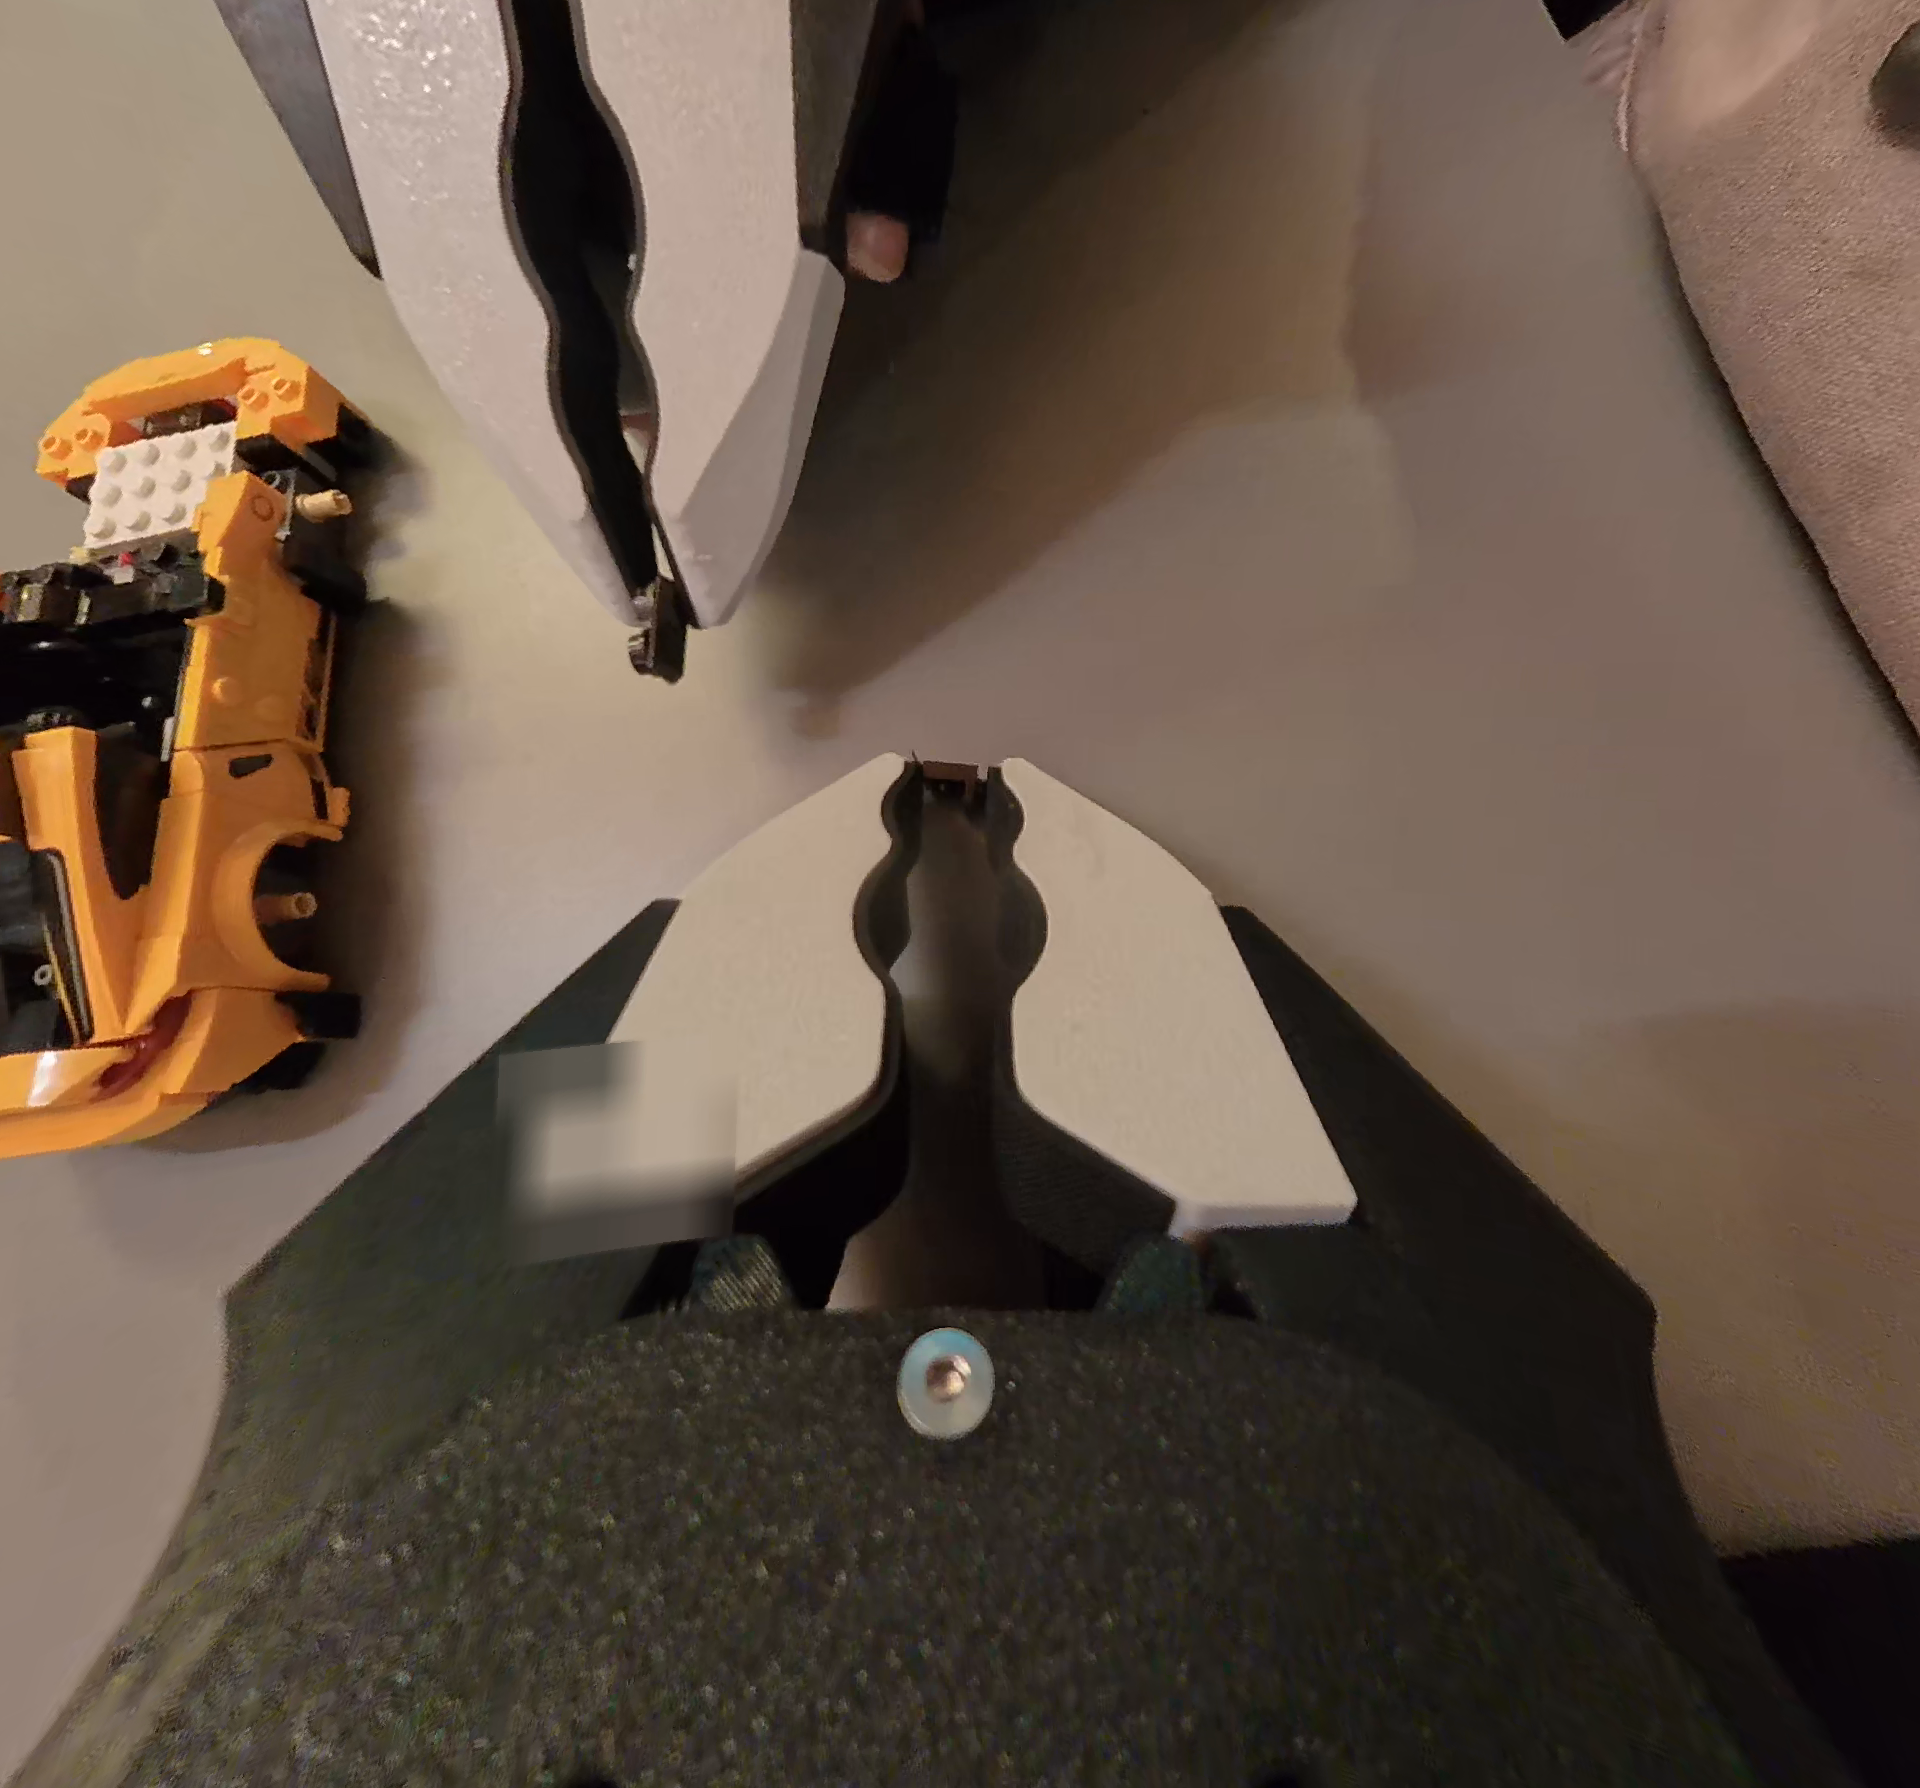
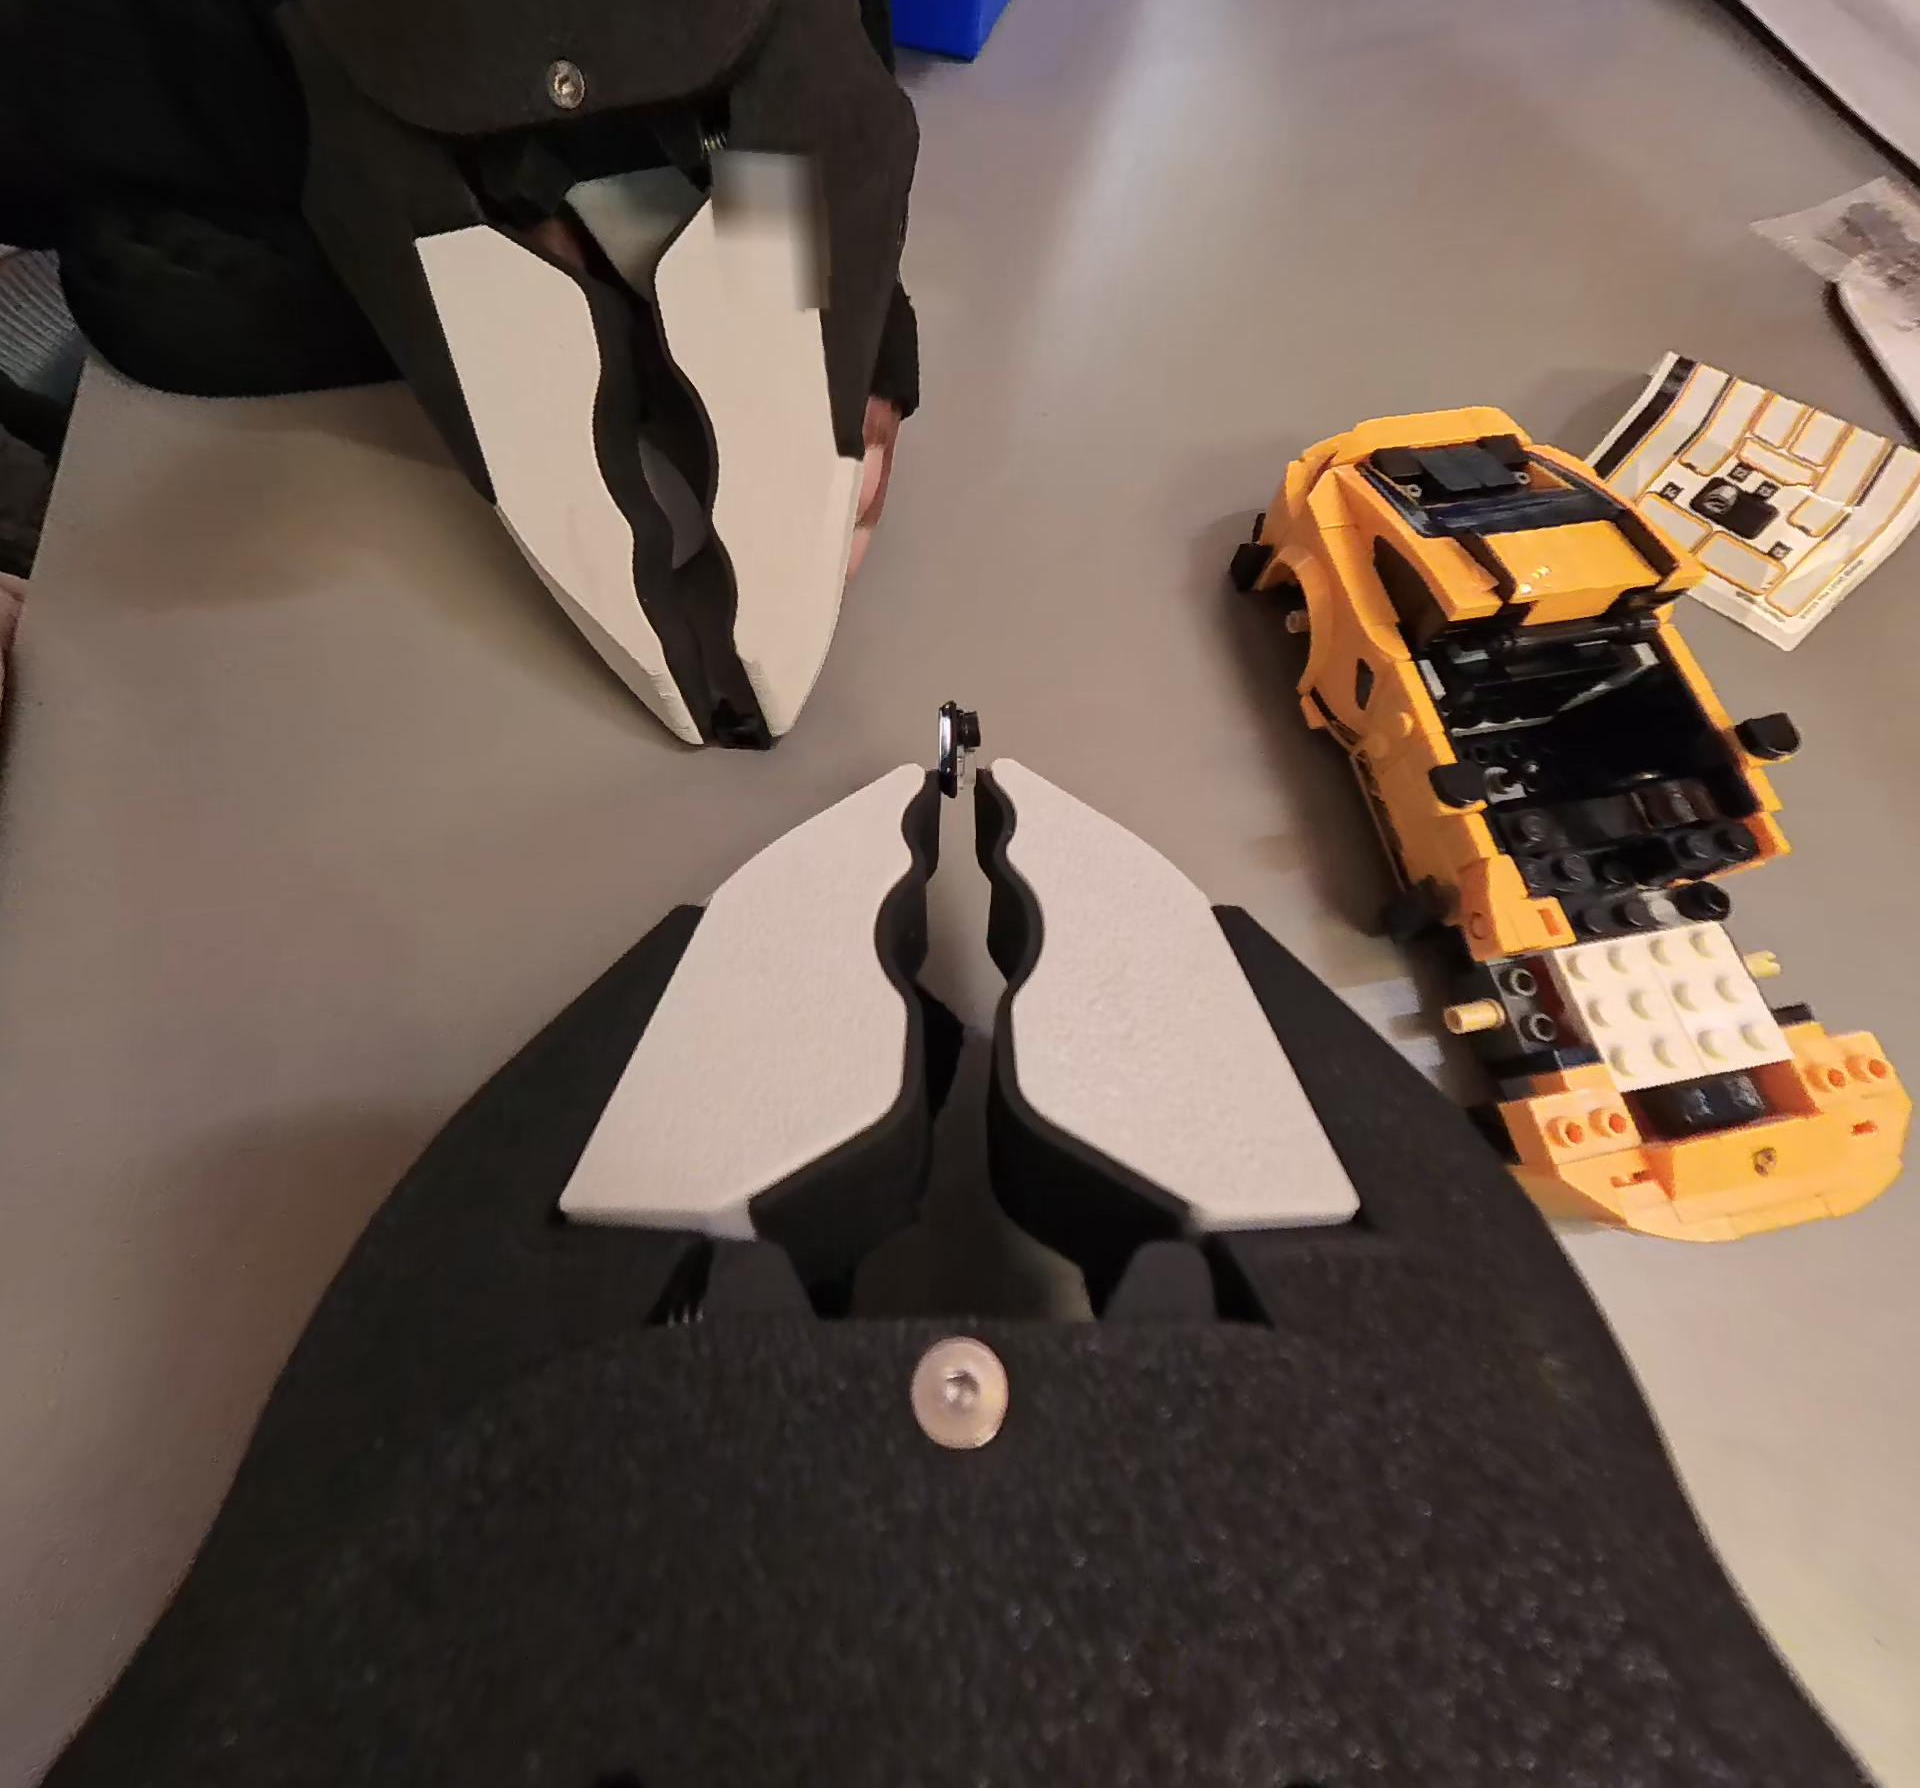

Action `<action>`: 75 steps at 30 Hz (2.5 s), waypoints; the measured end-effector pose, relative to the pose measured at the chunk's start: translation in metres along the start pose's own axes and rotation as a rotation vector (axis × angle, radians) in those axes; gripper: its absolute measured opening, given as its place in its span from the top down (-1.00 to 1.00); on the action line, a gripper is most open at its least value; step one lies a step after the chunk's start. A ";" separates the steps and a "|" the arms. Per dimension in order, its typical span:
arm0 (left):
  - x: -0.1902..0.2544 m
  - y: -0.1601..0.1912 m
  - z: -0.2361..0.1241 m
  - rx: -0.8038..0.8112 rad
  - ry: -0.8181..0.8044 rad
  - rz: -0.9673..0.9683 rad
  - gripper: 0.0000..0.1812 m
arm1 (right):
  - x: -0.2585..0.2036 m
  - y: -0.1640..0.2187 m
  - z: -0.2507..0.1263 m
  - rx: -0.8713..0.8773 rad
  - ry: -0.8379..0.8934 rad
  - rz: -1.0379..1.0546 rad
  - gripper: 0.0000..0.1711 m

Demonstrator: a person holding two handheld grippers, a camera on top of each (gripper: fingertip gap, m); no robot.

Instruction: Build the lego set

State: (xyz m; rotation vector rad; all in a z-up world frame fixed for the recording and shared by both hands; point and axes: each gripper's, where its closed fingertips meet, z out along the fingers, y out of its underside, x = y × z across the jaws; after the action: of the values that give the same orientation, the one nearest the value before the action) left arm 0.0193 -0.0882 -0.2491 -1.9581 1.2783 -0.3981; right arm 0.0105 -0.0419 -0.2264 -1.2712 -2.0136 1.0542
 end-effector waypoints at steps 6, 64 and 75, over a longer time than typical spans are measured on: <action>0.001 0.000 0.000 0.001 0.003 0.000 0.88 | -0.001 0.001 0.000 -0.004 0.000 -0.006 0.93; -0.025 -0.023 0.017 0.066 -0.124 -0.053 0.87 | 0.035 -0.012 -0.036 0.158 -0.001 0.102 0.93; -0.022 -0.025 0.015 0.089 -0.092 -0.054 0.69 | 0.035 -0.010 -0.035 0.143 0.004 0.090 0.93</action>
State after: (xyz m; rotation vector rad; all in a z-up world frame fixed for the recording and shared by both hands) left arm 0.0348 -0.0568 -0.2383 -1.9168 1.1328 -0.3807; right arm 0.0178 -0.0015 -0.1982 -1.2974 -1.8567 1.2130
